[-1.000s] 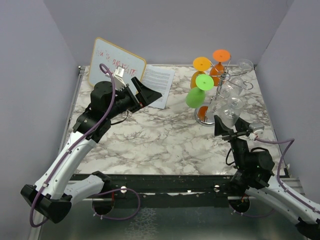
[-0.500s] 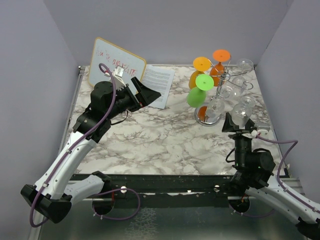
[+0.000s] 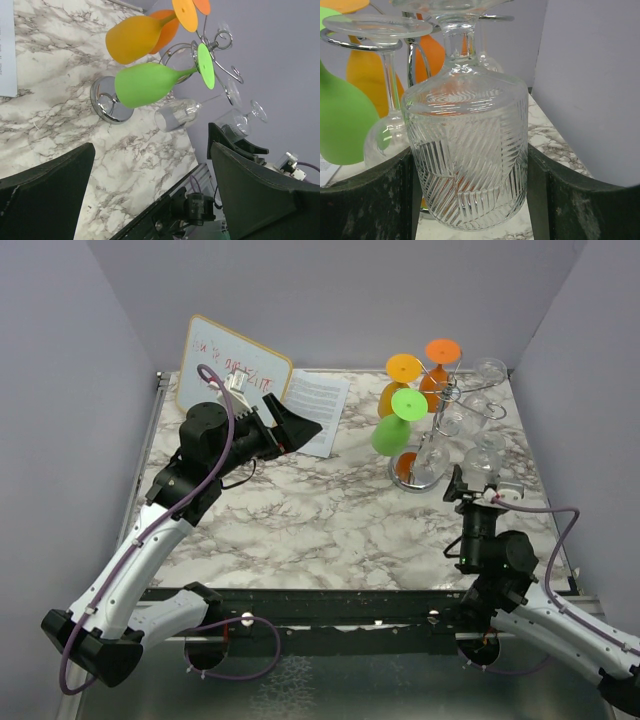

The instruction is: Place the wine glass upside down on the wine glass rack

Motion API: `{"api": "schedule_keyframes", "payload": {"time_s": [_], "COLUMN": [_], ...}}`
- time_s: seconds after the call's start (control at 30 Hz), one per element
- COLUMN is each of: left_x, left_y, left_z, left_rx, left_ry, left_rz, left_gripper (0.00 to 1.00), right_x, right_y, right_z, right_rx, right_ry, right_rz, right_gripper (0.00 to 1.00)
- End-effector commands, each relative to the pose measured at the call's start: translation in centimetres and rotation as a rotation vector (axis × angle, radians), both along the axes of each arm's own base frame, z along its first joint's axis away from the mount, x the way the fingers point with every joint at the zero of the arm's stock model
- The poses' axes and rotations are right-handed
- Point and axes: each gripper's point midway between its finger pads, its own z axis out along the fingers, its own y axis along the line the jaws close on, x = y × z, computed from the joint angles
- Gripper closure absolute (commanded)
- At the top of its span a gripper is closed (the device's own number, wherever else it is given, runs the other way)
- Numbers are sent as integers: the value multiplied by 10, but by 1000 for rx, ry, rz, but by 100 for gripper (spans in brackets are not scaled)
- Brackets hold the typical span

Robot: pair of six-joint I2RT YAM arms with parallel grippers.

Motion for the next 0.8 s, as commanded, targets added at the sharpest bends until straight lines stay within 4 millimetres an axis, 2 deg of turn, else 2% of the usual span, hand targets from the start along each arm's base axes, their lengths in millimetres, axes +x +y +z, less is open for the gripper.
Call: {"api": "schedule_keyframes", "payload": {"time_s": [0.0,0.23,0.53,0.77], "left_x": [-1,-3,-3,-4], "left_y": [5,7,8,10], "left_z": [8,8,5,7], "left_rx": [8,13,18,22], "left_ry": [-64,-68,-61,-67], "left_rz": [12,14,18,24], "left_gripper": [1,1,1,1], "right_x": [-2,7,39,56], "right_y": [-9,-18,-36,-50], "right_z": [20,16,7,9], "right_rx": [65,93,133,157], "right_ry": [-43,-17,21,-22], "right_rz": [-53,-108,-167,-166], "right_gripper": [99,99,99,99]}}
